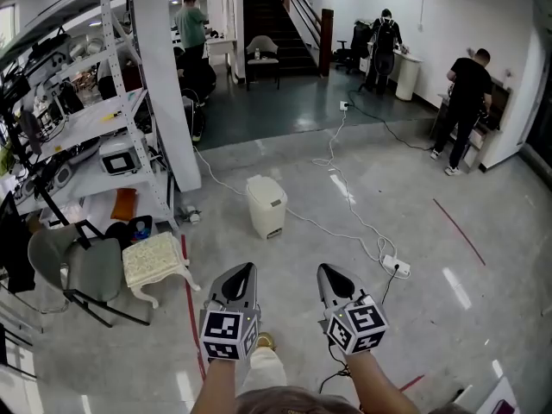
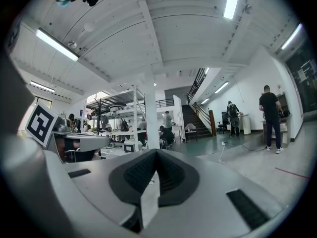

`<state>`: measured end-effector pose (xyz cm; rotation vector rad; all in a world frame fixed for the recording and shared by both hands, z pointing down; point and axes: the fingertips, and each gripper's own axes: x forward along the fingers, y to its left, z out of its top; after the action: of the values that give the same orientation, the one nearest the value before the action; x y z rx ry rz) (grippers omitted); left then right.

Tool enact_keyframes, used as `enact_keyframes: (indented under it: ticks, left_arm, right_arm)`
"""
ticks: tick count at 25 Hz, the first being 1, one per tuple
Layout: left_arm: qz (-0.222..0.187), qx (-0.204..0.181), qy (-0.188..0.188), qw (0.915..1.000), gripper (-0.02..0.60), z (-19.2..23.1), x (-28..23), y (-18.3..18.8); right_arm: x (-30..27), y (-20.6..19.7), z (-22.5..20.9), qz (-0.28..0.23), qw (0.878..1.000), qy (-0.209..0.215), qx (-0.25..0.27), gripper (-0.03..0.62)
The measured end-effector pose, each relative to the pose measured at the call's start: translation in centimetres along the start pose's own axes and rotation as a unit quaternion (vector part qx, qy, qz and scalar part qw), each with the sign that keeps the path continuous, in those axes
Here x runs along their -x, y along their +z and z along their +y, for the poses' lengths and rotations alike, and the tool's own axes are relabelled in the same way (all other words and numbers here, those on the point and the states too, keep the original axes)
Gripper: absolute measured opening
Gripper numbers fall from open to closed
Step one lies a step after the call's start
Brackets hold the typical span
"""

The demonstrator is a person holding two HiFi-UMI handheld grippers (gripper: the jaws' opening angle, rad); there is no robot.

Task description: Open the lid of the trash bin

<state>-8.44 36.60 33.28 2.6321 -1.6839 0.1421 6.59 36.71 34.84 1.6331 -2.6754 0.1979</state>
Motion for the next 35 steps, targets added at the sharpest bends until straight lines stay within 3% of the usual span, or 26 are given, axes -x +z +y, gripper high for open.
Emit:
enact_keyframes:
  ticks: [8, 17, 35]
  left_arm:
    - [0.004, -0.002, -0.005, 1.0000, 0.000, 2.0, -3.4, -0.7]
    - [0.006, -0.003, -0.008, 0.9999, 0.000, 6.7, -9.9, -0.6]
    - [0.009, -0.015, -0.048, 0.9987, 0.000, 14.7, -22.4, 0.8]
  right_arm:
    - [-3.1, -0.4, -1.8, -0.004, 1.000, -0.008, -0.007, 0.035]
    - [-10.4, 0.1, -3.7, -0.004, 1.000, -0.006, -0.011, 0.035]
    - [-23.0, 2.7, -7.8, -0.017, 0.999, -0.045, -0.015, 0.035]
